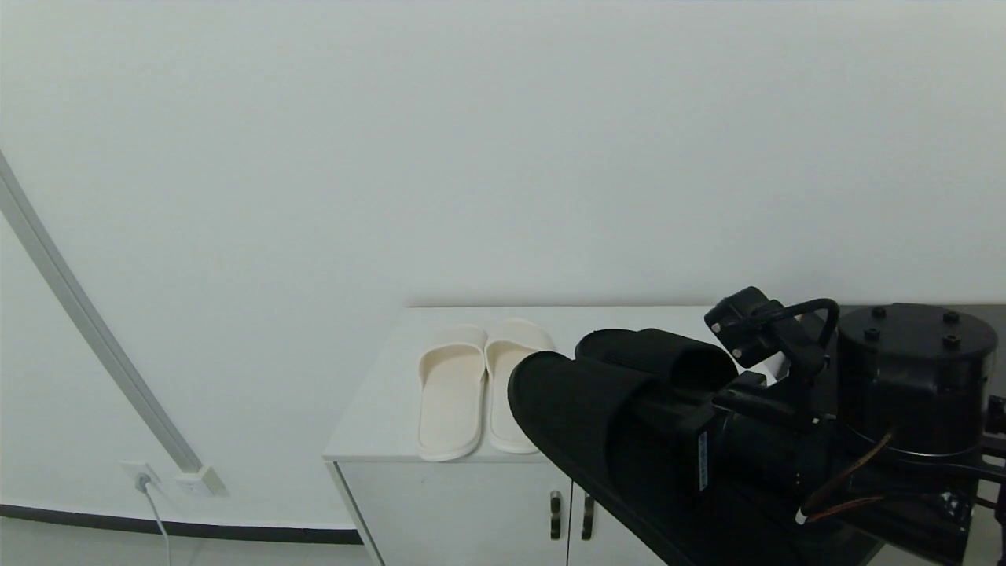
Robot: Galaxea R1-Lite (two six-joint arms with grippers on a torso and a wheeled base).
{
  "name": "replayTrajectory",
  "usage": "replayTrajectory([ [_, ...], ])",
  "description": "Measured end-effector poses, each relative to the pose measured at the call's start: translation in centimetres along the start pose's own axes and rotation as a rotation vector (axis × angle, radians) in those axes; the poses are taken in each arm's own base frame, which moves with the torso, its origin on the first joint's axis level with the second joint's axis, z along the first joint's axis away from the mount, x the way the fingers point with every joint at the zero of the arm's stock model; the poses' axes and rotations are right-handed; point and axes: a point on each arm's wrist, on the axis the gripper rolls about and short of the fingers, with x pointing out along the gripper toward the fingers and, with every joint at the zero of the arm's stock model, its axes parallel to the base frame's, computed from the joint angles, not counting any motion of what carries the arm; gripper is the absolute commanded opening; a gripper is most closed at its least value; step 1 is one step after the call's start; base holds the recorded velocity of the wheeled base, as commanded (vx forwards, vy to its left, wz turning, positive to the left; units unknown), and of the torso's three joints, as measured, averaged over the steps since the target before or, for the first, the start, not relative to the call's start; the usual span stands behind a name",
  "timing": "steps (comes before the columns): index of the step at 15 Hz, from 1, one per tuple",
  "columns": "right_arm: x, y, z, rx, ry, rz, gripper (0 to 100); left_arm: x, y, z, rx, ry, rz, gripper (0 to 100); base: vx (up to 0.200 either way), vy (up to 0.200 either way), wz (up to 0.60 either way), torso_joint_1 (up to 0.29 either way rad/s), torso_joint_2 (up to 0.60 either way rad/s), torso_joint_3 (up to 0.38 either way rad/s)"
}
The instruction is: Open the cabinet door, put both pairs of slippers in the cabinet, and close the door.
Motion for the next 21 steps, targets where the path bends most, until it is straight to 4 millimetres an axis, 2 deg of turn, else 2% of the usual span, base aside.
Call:
replayTrajectory([
  [1, 0.0, 0.0, 0.0, 0.0, 0.001, 0.002, 0, 0.0, 0.0, 0.0, 0.0, 0.0, 0.0, 0, 0.0, 0.0, 0.0, 0.0, 0.0, 0.0],
  [11, -0.3, 0.1, -0.6, -0.021, 0.019, 0.008, 0, 0.0, 0.0, 0.0, 0.0, 0.0, 0.001, 0, -0.2, 0.0, 0.0, 0.003, 0.0, 0.001],
  [21, -0.6, 0.0, -1.4, -0.045, 0.04, 0.002, 0, 0.0, 0.0, 0.0, 0.0, 0.0, 0.001, 0, 0.0, 0.0, 0.0, 0.0, 0.0, 0.0],
])
